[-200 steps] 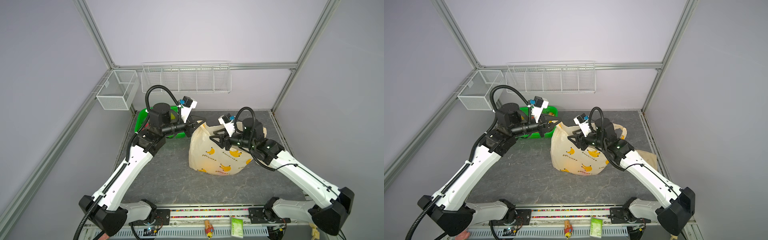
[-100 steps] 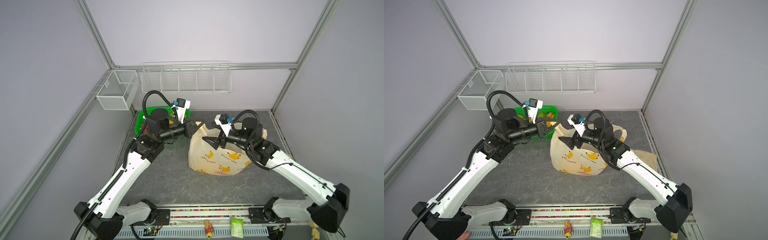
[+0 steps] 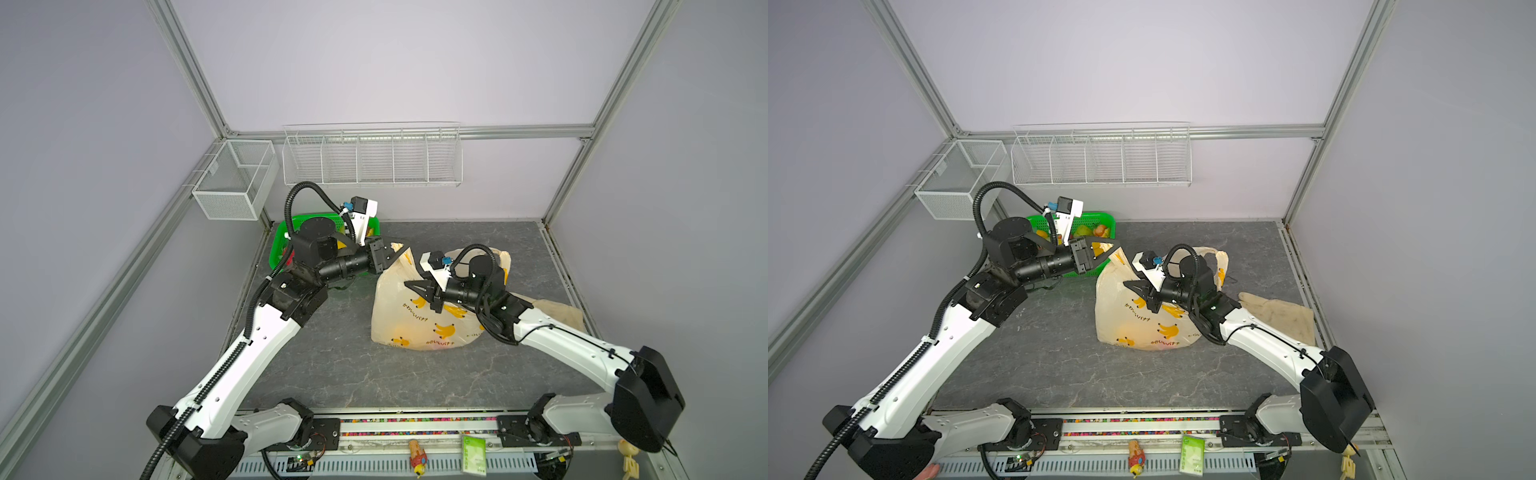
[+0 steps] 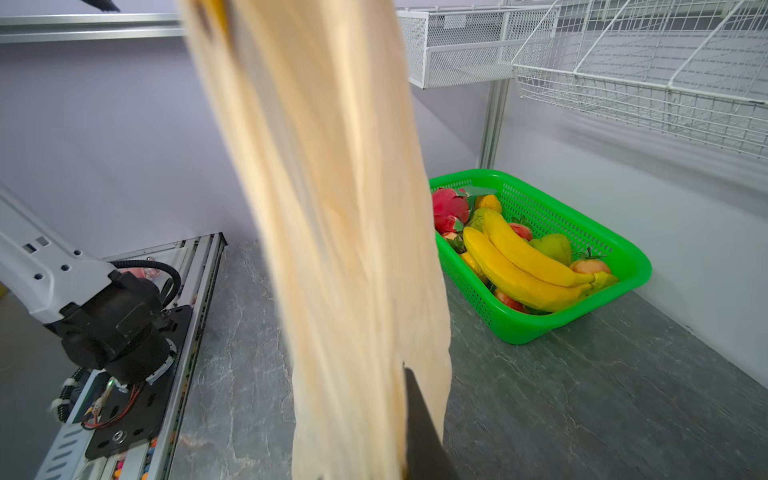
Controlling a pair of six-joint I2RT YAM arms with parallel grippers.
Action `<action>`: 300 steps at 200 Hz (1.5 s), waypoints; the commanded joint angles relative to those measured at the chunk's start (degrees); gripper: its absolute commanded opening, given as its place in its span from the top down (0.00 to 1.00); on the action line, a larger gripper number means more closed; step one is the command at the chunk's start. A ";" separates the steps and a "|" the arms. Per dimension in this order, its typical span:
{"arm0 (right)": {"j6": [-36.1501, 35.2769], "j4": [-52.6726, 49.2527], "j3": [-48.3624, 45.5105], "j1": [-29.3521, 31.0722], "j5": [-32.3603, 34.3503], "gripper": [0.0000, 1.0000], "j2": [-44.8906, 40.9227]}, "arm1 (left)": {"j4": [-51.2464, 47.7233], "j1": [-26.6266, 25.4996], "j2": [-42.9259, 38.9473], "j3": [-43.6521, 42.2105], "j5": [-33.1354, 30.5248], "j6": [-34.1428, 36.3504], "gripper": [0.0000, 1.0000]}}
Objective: Place the fake fruits into the plastic bag and tie a complex knot
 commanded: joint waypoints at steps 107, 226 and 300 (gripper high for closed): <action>6.65 -1.38 4.25 8.65 22.24 0.02 -7.06 | 1.71 -4.19 -2.92 -1.89 -8.95 -5.62 1.00; 5.75 26.10 6.36 22.02 68.11 0.31 10.74 | 7.99 -4.20 -6.53 -5.81 -12.04 -18.27 1.00; 6.05 23.96 -6.57 18.74 61.11 0.58 9.93 | 7.26 -4.10 -5.75 -4.07 -13.83 -17.96 1.00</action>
